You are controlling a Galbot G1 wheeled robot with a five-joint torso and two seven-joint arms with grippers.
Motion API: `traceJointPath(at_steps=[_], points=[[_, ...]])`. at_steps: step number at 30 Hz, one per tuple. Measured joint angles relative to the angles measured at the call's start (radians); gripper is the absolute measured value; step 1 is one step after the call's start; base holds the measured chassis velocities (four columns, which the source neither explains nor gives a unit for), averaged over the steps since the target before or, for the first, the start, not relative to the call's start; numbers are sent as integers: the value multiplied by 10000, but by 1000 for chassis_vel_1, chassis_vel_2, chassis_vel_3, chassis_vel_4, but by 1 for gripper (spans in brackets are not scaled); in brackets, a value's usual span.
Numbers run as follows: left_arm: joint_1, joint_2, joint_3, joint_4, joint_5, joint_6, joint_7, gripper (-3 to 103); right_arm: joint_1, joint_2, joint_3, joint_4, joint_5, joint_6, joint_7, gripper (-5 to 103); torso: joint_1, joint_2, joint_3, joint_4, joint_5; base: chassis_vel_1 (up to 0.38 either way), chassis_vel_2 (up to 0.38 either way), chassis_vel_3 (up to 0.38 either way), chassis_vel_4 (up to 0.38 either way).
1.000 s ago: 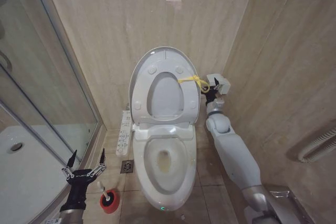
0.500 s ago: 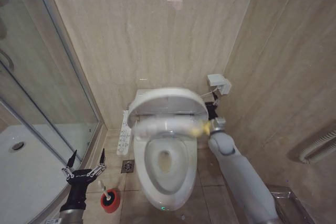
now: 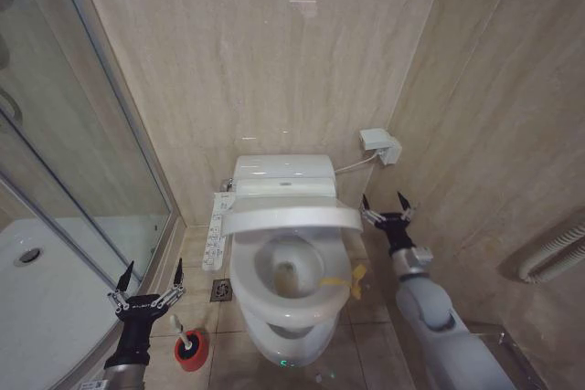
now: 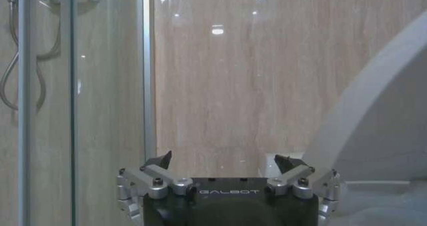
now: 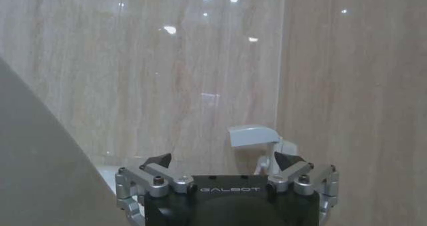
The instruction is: Open the toilet lid, clean the toilet bowl with a toilet brush, close the toilet lid, and flush.
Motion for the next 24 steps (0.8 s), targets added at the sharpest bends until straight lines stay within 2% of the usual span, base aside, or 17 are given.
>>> traceJointPath(at_steps=[7, 12, 17, 24], points=[[0, 0, -1, 0, 0, 0, -1, 100, -1247, -31, 360, 1072, 178, -104, -37, 100, 0, 0, 0, -2, -2, 0, 0, 0, 0], [0, 0, 0, 0, 0, 0, 0, 100, -1835, 230, 500, 1686, 191, -170, -36, 100, 0, 0, 0, 0, -2, 0, 0, 0, 0], [0, 0, 0, 0, 0, 0, -1, 100, -2115, 746, 612, 2017, -37, -300, 254, 100, 1, -1, 1, 0, -3, 0, 0, 0, 0], [0, 0, -1, 0, 0, 0, -1, 100, -2460, 1445, 845, 2245, -578, -306, 266, 100, 1, -1, 1, -1, -2, 0, 0, 0, 0]])
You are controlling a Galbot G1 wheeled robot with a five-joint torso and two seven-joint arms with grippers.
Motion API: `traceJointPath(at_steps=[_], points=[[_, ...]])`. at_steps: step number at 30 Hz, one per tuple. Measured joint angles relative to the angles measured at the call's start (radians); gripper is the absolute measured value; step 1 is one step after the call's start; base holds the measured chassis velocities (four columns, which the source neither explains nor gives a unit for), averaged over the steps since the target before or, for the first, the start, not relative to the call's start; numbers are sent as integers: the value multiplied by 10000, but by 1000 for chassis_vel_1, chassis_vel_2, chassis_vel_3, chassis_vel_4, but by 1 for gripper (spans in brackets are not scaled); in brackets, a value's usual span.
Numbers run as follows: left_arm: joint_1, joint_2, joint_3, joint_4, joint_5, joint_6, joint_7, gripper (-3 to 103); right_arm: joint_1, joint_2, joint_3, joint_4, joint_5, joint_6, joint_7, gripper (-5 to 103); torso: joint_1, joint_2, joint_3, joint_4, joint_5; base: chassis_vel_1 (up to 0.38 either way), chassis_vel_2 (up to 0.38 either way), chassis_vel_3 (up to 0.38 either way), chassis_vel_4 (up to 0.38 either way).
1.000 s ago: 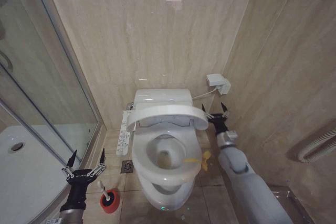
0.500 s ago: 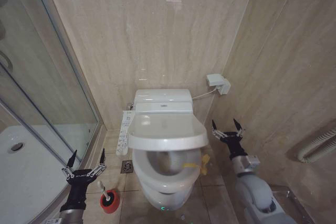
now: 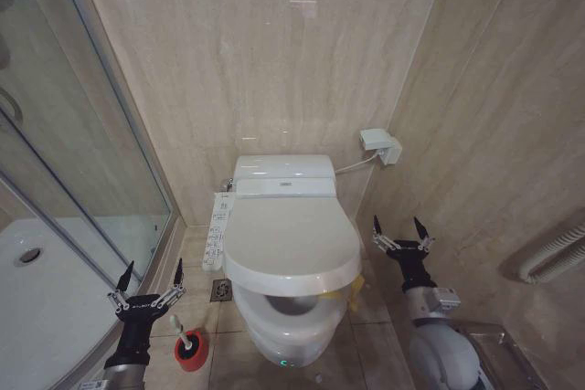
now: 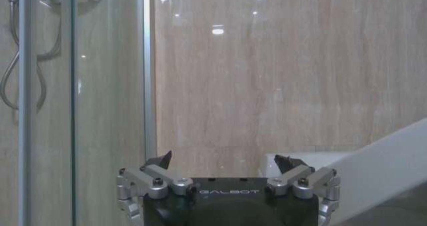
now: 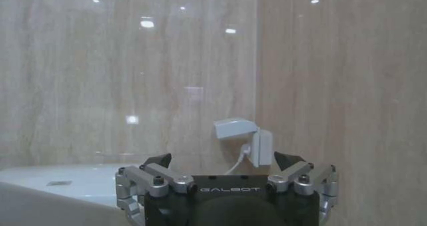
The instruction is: Open the toilet lid, clean the toilet bowl with a toilet brush, close the toilet lid, and flush.
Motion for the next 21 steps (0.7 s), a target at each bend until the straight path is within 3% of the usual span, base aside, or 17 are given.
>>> traceJointPath(at_steps=[12, 21], points=[[0, 0, 0, 0, 0, 0, 0, 100, -912, 872, 326, 768, -472, 213, -341, 100, 0, 0, 0, 1, -2, 0, 0, 0, 0], [0, 0, 0, 0, 0, 0, 0, 100, -1135, 1087, 397, 924, -584, 221, -444, 100, 0, 0, 0, 0, -1, 0, 0, 0, 0]])
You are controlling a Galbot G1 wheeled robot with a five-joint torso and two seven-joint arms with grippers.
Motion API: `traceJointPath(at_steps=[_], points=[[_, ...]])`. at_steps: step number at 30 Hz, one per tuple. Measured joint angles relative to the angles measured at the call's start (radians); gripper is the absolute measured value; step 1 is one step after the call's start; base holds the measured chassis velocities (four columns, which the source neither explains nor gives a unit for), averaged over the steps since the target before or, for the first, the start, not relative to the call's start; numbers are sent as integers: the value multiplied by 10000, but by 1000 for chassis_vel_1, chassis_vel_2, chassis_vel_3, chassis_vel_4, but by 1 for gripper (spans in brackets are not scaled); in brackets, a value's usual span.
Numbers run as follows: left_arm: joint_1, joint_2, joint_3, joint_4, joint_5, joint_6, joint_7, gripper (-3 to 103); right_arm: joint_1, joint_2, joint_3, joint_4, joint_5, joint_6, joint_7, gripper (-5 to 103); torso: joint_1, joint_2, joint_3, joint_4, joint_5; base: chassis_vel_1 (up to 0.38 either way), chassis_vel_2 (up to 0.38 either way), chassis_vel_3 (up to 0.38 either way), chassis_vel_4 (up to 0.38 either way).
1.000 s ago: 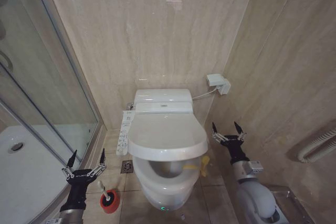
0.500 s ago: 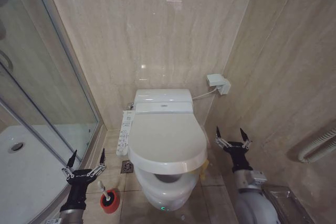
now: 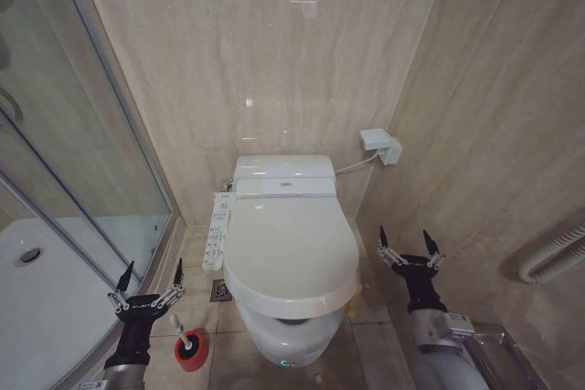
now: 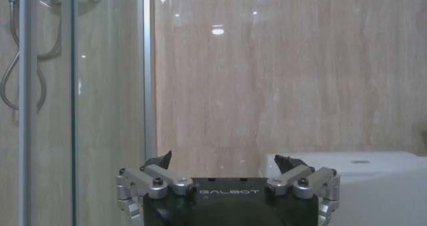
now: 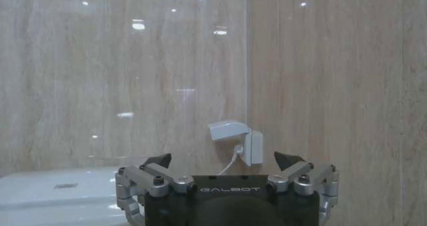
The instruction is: Open the toilet lid, clean the toilet bowl with a toilet brush, close the toilet lid, and flush.
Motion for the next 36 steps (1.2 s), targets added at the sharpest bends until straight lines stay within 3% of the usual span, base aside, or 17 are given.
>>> traceJointPath(at_steps=[36], points=[[0, 0, 0, 0, 0, 0, 0, 100, -138, 54, -5, 271, 90, -51, -30, 100, 0, 0, 0, 0, 1, 0, 0, 0, 0]])
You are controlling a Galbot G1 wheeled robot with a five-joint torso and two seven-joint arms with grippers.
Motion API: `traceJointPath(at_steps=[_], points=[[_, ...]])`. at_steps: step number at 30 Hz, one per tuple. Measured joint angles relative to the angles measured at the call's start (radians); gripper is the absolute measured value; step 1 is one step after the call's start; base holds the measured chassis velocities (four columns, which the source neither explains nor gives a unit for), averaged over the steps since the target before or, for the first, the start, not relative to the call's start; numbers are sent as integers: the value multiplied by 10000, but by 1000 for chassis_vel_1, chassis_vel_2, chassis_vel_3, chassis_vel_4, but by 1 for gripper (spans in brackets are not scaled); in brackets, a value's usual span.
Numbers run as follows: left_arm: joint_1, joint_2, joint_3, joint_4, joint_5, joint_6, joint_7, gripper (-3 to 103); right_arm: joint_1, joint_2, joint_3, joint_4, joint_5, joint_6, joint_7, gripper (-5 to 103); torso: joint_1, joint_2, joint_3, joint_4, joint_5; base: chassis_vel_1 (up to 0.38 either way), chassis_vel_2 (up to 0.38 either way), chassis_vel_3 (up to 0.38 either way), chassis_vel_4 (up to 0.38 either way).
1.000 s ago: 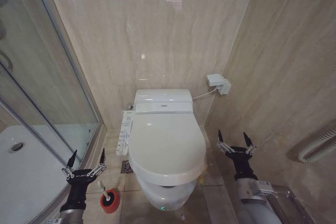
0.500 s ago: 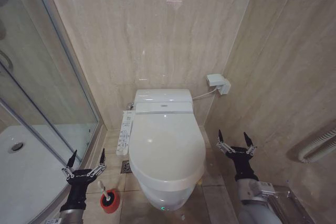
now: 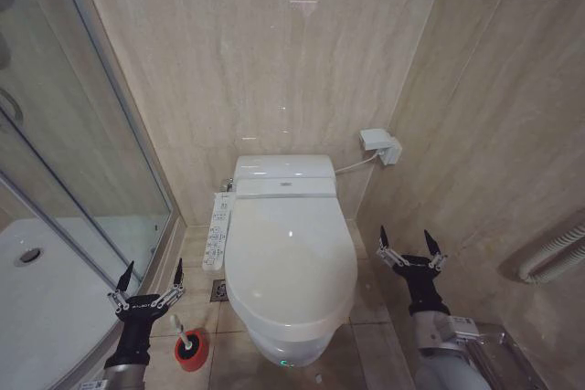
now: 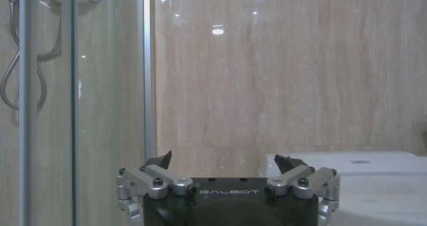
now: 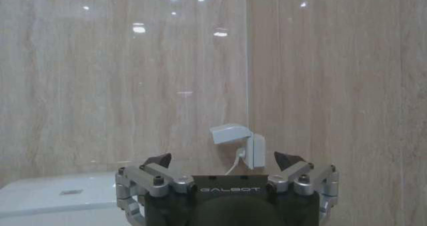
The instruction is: Open the toilet lid, clean the toilet bowl with a toilet brush, close the toilet lid, and flush.
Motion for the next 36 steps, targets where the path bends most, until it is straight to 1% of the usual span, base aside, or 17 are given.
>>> traceJointPath(at_steps=[10, 18, 21, 36], points=[[1, 0, 0, 0, 0, 0, 0, 100, 0, -2, 0, 0, 5, 0, 6, 100, -2, 1, -1, 0, 1, -13, 7, 12, -12], [-1, 0, 0, 0, 0, 0, 0, 100, 12, -2, -2, 0, 6, 1, 7, 100, 10, -3, 4, 3, -1, -106, 129, 122, -99], [-1, 0, 0, 1, 0, 0, 0, 100, 10, -2, -2, -2, 6, 1, 8, 100, 8, -3, 3, -2, 0, -59, 34, 40, -41], [-1, 0, 0, 0, 0, 0, 0, 100, 10, -2, -2, -11, 7, 1, 8, 100, 5, -1, 2, 0, 0, -32, 34, 32, -29]])
